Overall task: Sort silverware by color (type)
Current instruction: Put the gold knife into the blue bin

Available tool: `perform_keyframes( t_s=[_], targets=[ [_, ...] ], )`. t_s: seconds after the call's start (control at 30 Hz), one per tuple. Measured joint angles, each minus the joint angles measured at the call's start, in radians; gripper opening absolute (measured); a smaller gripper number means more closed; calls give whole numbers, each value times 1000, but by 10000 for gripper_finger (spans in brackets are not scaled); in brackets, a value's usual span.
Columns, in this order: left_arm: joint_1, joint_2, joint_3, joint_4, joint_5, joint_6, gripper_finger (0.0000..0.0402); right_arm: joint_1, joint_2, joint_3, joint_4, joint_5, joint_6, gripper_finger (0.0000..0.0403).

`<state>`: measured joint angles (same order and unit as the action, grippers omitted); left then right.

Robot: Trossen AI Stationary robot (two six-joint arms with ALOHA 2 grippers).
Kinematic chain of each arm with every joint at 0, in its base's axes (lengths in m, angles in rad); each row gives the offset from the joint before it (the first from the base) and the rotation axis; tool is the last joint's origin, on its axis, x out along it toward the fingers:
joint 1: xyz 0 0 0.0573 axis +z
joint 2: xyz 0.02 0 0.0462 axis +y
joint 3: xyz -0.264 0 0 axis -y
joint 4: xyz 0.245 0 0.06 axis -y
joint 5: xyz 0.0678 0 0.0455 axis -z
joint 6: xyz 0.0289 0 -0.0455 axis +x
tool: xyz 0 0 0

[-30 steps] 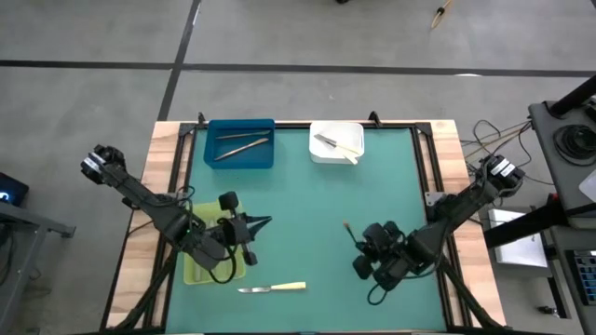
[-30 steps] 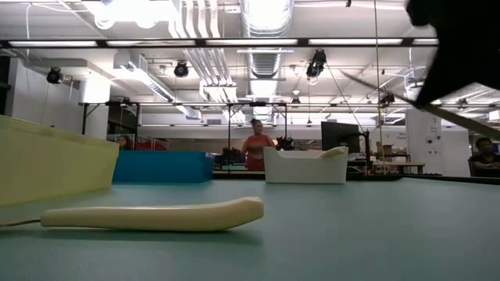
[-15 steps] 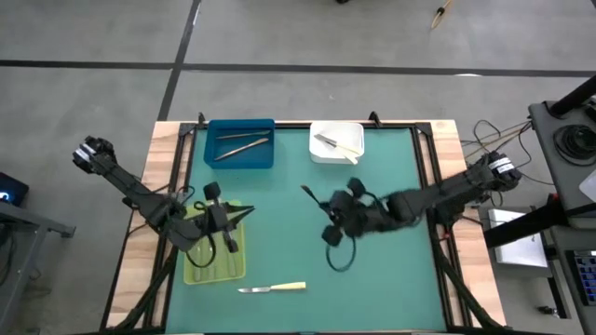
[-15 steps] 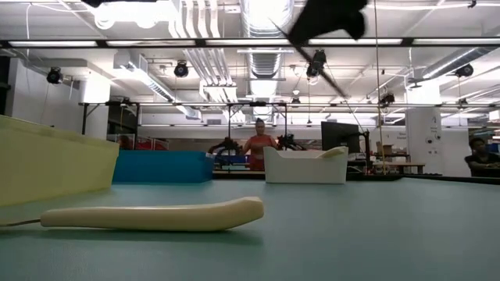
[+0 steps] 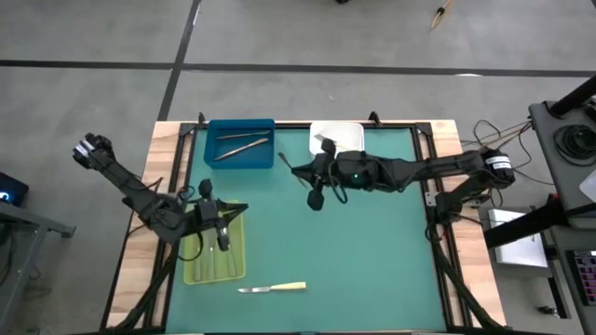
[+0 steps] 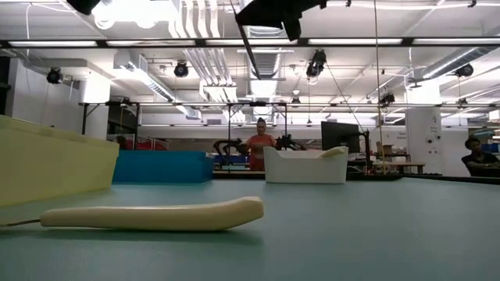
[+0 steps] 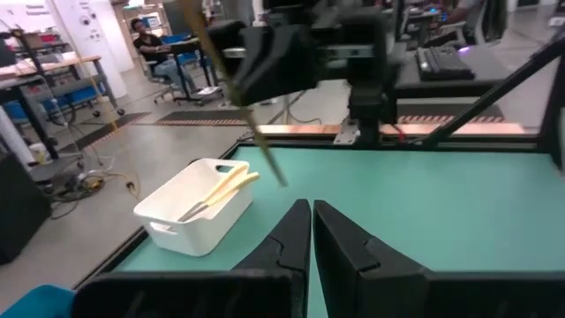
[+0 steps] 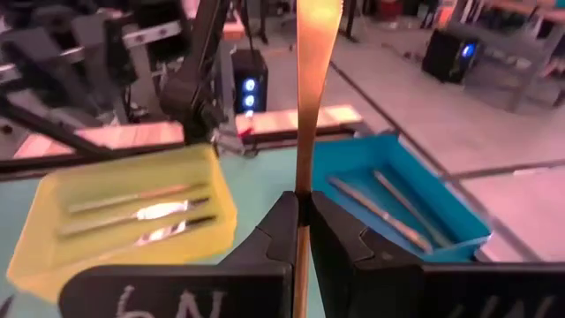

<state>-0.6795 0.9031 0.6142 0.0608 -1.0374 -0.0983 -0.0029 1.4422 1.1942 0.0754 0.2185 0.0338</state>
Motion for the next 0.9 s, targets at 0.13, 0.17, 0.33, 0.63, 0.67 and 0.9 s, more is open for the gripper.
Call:
perform_keyframes(
  t_s=[0.13, 0.17, 0.33, 0.63, 0.67, 0.9],
  targets=[
    [-41, 2, 25, -3, 0, 4, 0, -21, 0, 14, 33, -16, -32, 11],
    [-51, 2, 32, -1, -2, 9, 0, -27, 0, 22, 34, -18, -35, 11],
    [-98, 1, 60, -4, -59, 53, 0, -59, 15, 52, 33, -24, -64, 11],
    [-121, -3, 79, -38, -146, 68, 0, -142, 160, 214, -4, -99, -137, 11],
    [-122, -3, 79, -42, -146, 68, 0, -150, 186, 244, -12, -99, -154, 11],
    [-128, -10, 79, -45, -159, 68, 0, -205, 341, 452, -90, -100, -242, 11]
  ],
)
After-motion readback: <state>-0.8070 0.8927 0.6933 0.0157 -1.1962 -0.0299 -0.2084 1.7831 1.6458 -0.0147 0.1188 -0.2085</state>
